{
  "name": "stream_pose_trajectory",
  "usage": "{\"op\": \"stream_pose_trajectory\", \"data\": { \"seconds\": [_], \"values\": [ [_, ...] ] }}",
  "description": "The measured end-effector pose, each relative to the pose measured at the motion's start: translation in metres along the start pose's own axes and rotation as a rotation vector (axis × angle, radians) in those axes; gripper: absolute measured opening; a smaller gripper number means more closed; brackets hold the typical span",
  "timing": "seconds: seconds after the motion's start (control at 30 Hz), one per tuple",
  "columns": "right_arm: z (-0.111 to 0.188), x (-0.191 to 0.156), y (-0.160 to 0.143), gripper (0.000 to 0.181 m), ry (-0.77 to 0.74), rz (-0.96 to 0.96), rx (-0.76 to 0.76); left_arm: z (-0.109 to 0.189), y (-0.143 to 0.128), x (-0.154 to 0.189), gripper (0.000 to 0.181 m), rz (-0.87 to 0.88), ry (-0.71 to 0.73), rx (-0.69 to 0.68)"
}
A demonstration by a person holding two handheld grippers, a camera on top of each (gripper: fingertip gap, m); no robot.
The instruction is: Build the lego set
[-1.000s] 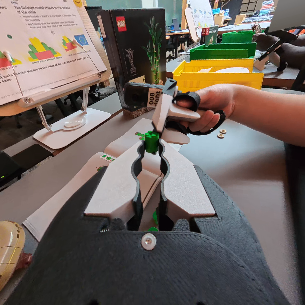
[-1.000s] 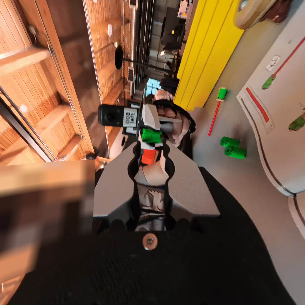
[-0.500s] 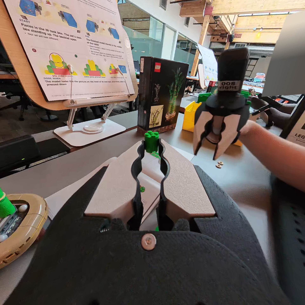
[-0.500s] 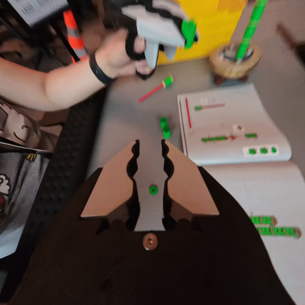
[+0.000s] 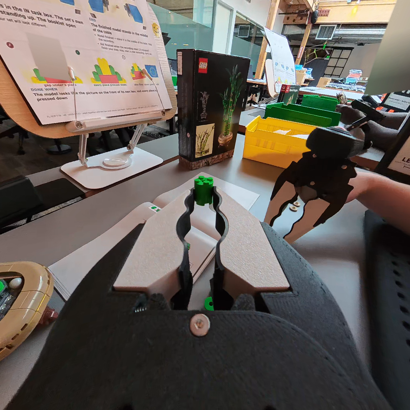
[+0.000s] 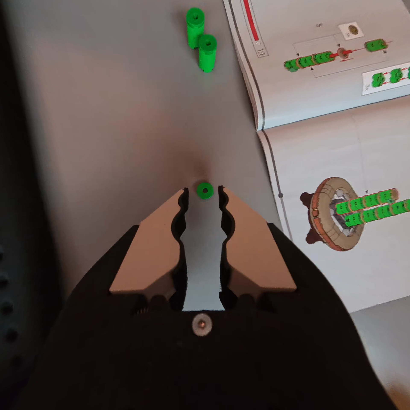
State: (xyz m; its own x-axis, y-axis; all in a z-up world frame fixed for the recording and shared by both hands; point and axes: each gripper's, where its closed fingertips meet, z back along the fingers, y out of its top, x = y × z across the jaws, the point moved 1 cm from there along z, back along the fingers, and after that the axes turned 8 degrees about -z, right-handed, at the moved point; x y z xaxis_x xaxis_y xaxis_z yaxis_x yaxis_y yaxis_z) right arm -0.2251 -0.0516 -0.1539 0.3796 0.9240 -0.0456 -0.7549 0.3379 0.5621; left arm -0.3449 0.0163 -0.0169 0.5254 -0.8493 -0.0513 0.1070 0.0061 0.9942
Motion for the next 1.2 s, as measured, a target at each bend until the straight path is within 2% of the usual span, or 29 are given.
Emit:
{"op": "stream_pose_trajectory", "data": {
  "seconds": [0.17, 0.4, 1.0, 1.2],
  "values": [
    [-0.006, -0.003, -0.001, 0.024, 0.054, -0.069, 0.009, -0.001, -0.002, 0.001, 0.014, 0.001, -0.010, -0.014],
    [-0.010, 0.000, -0.005, 0.015, 0.040, -0.078, -0.003, -0.001, -0.003, 0.003, 0.014, -0.020, -0.012, -0.030],
    [-0.003, 0.001, -0.008, 0.020, 0.105, -0.111, 0.066, 0.000, -0.002, 0.006, 0.014, -0.029, -0.018, -0.037],
    [-0.001, -0.001, -0.005, 0.014, 0.094, -0.095, 0.060, -0.003, -0.006, 0.009, 0.014, -0.036, -0.030, -0.060]
  ]
}}
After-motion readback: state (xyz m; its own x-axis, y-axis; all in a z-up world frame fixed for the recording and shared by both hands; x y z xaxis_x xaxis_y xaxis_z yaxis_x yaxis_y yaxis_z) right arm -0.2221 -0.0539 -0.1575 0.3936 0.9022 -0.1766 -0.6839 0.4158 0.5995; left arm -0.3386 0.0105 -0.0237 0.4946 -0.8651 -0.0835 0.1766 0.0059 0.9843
